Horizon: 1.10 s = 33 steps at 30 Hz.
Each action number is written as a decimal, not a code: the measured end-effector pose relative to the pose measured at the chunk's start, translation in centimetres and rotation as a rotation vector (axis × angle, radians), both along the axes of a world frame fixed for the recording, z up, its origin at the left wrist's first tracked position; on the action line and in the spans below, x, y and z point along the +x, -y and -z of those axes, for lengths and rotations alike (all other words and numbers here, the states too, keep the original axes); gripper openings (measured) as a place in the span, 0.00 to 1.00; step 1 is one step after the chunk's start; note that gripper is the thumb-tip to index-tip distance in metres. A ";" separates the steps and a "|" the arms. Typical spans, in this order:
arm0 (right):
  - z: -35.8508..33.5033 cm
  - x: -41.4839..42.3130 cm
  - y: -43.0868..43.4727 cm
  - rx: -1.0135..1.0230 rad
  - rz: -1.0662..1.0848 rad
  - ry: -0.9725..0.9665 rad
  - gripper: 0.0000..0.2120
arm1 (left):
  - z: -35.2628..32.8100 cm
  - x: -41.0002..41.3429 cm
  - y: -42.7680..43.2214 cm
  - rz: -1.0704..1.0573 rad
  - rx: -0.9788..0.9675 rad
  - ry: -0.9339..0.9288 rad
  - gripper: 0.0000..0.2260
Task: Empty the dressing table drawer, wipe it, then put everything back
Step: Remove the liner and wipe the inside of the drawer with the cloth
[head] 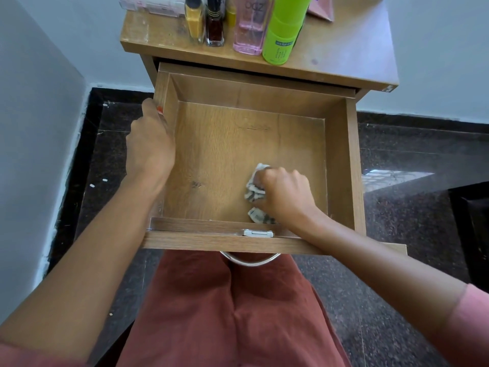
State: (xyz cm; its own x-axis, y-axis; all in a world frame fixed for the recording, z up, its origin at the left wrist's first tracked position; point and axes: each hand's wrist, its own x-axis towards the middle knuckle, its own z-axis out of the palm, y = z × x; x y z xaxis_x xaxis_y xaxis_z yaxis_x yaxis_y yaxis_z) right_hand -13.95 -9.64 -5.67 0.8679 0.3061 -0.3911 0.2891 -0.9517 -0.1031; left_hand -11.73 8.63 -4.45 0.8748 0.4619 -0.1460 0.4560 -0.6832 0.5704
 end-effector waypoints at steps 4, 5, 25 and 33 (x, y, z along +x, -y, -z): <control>-0.4 0.8 1.9 -0.037 -0.347 0.012 0.11 | 0.0 0.0 0.0 0.001 -0.003 0.003 0.14; -0.8 1.2 2.9 -0.036 -0.410 -0.034 0.11 | 0.0 0.0 0.0 0.003 -0.003 0.004 0.14; -0.7 2.7 8.1 -0.214 -0.708 -0.174 0.17 | 0.3 0.0 0.0 0.012 0.026 -0.002 0.14; 0.7 2.0 9.7 -0.262 -0.885 0.103 0.14 | 0.3 0.0 -0.1 0.004 0.013 -0.003 0.15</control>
State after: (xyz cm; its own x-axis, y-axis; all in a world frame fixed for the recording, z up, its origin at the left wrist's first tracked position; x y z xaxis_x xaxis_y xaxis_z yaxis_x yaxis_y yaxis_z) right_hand -11.98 -19.37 -6.38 0.3947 0.7863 -0.4753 0.9170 -0.3693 0.1506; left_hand -11.72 8.70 -4.76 0.8762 0.4605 -0.1426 0.4551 -0.6926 0.5597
